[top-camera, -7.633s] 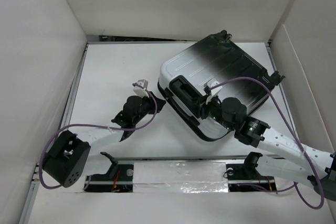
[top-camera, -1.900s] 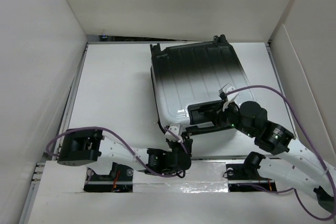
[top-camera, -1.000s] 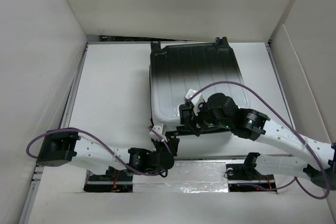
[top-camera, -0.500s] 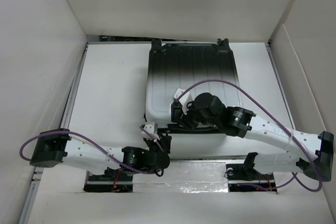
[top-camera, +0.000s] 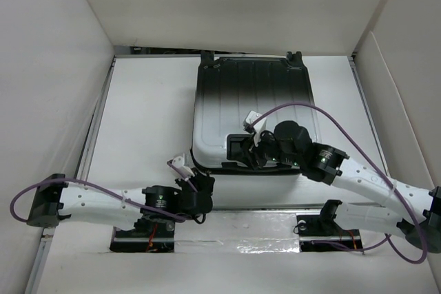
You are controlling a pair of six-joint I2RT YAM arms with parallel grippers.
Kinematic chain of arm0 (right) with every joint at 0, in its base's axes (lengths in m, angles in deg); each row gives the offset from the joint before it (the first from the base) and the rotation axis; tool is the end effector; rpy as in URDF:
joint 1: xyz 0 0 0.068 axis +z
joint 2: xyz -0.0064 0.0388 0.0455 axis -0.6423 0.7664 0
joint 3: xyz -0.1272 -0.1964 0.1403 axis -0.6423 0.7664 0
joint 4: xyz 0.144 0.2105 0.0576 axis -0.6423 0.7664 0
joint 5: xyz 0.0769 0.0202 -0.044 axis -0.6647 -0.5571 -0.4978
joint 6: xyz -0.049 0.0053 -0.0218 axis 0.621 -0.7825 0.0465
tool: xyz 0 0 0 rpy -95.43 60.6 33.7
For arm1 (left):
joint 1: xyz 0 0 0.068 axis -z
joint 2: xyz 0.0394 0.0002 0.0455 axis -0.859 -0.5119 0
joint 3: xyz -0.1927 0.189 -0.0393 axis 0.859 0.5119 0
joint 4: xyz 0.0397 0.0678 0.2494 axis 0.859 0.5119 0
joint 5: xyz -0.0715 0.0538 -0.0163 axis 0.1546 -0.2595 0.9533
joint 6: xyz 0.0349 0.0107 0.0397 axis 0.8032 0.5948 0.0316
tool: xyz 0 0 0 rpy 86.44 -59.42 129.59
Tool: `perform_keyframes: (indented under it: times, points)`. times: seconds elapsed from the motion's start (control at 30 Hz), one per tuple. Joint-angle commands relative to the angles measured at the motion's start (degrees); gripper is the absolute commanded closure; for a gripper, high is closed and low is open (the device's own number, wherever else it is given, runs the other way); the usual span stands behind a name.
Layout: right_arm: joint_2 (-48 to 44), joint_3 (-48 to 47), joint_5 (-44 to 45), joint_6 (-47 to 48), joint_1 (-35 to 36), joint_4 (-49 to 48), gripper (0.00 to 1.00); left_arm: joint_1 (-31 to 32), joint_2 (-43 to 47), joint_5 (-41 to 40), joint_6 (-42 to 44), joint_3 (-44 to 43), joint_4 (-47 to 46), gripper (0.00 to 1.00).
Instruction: Pack the luggage
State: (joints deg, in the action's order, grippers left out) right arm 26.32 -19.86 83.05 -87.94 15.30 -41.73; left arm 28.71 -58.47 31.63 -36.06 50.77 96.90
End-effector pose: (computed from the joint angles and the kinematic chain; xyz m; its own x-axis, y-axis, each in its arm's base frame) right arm 0.1300 0.1916 0.3220 -0.2178 -0.3588 -0.9077 -0.8607 0.5091 0.0053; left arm 0.0344 -0.1661 0.2029 -0.5889 -0.5197 -0.6189 0.0358 0.7482 -0.6625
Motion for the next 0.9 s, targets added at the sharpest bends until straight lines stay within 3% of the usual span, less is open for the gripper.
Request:
perform_keyframes:
  times: [0.0,0.1,0.17,0.23,0.4,0.47,0.57,0.7,0.83,0.87]
  points:
    - [-0.52,2.90,12.32,-5.67,-4.99,11.05,1.00,-2.23,1.04,-4.33,-12.66,-2.30,23.23,1.00]
    - [-0.69,3.78,12.67,-6.28,-4.99,10.70,1.00,-2.23,3.31,-6.86,-28.82,-2.74,37.08,1.00]
    - [-0.43,4.31,12.76,-6.64,-4.99,10.43,1.00,-2.23,5.95,-8.63,-38.57,-2.91,41.51,1.00]
    - [0.36,4.40,12.84,-6.99,-4.99,10.69,1.00,-2.23,10.17,-11.17,-43.08,-3.35,45.73,1.00]
    - [0.19,4.83,13.37,-7.69,-4.99,10.96,1.00,-14.68,17.55,-16.28,-27.60,-7.57,44.88,1.00]
    - [-0.69,5.01,13.72,-7.78,-4.99,10.79,1.00,-15.41,17.57,-18.74,-22.91,-8.80,41.64,1.00]
    - [-1.13,5.01,13.90,-7.78,-4.47,10.87,1.00,-15.41,11.61,-22.52,-18.94,-10.29,40.30,1.00]
    - [-1.48,4.92,14.42,-7.96,-4.46,11.05,1.00,-15.41,-4.27,-24.11,-18.67,-17.23,43.81,1.00]
    - [-2.27,5.10,16.27,-8.66,-5.16,11.05,1.00,-15.41,-8.71,-20.69,-5.42,-17.08,26.92,1.00]
    - [-2.27,5.19,16.62,-8.83,-5.86,10.96,1.00,-15.41,-6.89,-19.98,2.78,-15.67,21.72,1.00]
